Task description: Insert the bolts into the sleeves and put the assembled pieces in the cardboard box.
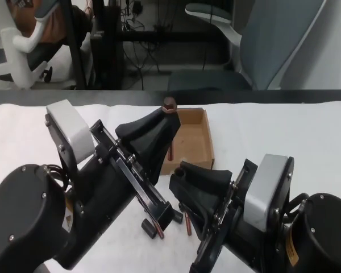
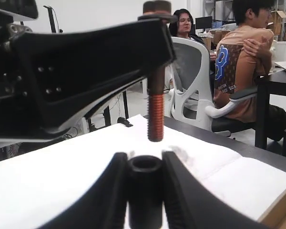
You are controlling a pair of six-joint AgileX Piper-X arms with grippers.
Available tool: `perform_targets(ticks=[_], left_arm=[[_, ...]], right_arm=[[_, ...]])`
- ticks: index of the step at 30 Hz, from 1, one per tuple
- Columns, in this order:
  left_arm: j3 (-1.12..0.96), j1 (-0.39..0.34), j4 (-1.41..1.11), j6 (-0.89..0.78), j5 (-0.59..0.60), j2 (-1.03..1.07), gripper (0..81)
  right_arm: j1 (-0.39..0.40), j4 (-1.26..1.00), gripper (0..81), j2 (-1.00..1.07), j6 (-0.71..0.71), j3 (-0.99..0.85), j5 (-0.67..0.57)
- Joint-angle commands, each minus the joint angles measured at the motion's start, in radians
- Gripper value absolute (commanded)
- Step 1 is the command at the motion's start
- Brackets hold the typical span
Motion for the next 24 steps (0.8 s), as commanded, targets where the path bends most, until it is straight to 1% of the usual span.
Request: perform_targets(ticks=[1,4,10,17,21,24], left_arm=[[-0.002,0.002,-0.015,-0.029,0.051,-0.006,1.8],[-0.002,0.002,-0.017,-0.088,0.052,-0.006,1.8],[-0.002,0.002,-0.036,-0.161,0.068,-0.006,1.8],[-0.002,0.002,-0.037,-0.163,0.089,-0.006,1.8],[-0.002,0.002,0.026,-0.163,0.136,-0.006,1.8],[-0.002,0.002,0.061,-0.163,0.141,-0.006,1.8]], right_arm=[[0.002,-0.02,0.6,0.0,-0.005,-0.011,0.006],[-0.001,-0.017,0.6,0.0,-0.003,-0.011,0.025],[-0.001,-0.017,0.6,0.0,-0.001,-0.011,0.026],[-0.001,-0.013,0.6,0.0,-0.001,-0.011,0.024],[-0.001,-0.013,0.6,0.0,-0.001,-0.011,0.024],[-0.001,-0.013,0.6,0.0,-0.001,-0.011,0.024]])
